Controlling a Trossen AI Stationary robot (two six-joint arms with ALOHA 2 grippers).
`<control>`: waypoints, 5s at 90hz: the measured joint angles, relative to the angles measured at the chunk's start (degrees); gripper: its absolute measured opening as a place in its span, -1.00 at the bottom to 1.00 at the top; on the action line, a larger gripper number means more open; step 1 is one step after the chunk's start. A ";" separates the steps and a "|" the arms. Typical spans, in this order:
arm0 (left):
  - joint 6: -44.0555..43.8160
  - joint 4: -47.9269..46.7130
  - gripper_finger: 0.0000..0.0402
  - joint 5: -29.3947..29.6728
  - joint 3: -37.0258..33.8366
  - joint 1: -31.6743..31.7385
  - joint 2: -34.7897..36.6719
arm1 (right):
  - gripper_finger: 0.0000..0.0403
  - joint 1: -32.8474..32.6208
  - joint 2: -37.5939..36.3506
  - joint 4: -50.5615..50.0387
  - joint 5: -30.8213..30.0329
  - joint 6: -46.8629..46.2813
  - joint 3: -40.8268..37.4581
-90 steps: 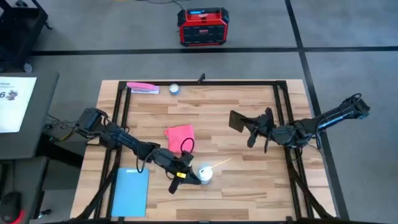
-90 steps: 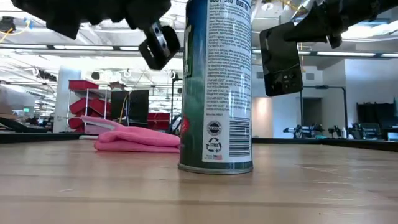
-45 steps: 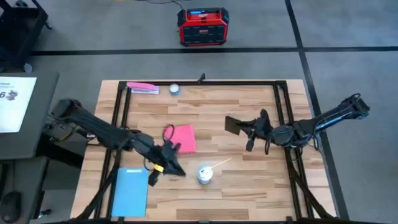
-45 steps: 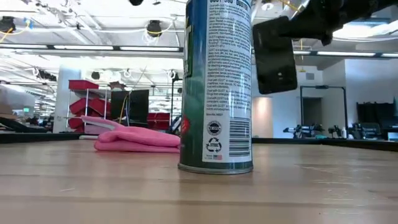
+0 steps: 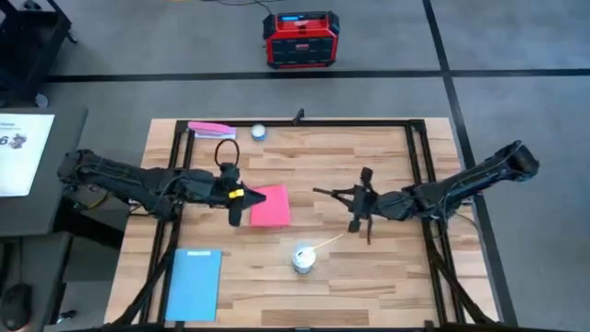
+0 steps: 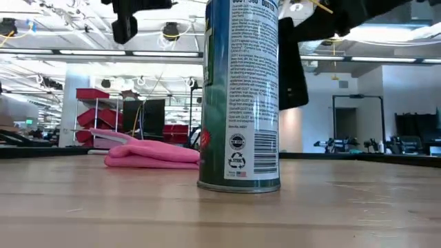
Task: Apply microfiber cloth
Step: Spray the front of the black cellphone using the spray bottle
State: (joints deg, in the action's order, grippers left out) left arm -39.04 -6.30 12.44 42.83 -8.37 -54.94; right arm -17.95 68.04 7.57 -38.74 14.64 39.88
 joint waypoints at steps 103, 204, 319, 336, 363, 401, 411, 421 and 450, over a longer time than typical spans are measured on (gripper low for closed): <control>-15.90 20.65 -0.29 -44.02 -0.02 22.63 -17.75 | -0.91 -9.91 17.04 -18.77 -11.98 31.46 20.55; -41.00 62.58 -0.27 -44.73 0.11 23.45 -38.01 | -0.91 -11.46 17.61 -7.17 -19.89 51.02 21.28; -30.87 57.96 -0.89 -48.21 0.40 22.87 -37.77 | -0.81 -6.70 17.68 -6.18 -10.43 54.32 21.03; -27.44 57.74 -0.89 -48.17 0.42 22.90 -37.77 | -0.78 -6.70 17.68 -6.06 -10.42 53.16 21.03; -24.37 61.74 -0.92 -48.56 0.41 25.61 -37.81 | -0.52 -6.15 17.68 -4.86 -13.76 50.12 21.03; -23.97 65.39 -0.95 -51.54 0.26 28.69 -38.01 | 0.22 -5.67 17.54 -3.67 -23.08 45.13 21.25; -22.33 65.83 -0.95 -52.46 0.24 29.95 -37.92 | 0.29 -5.67 17.52 -3.42 -26.79 45.13 21.27; -19.74 65.40 -0.95 -53.20 0.16 31.28 -37.73 | 0.29 -5.69 17.46 -2.88 -30.02 45.10 21.43; -6.43 59.52 -0.95 -58.79 0.13 36.68 -37.66 | 0.29 -7.87 17.35 2.58 -40.53 45.09 21.42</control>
State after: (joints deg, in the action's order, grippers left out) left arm -45.47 53.22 -46.35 42.96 28.31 -92.60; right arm -25.82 85.38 10.15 -79.27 59.72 61.30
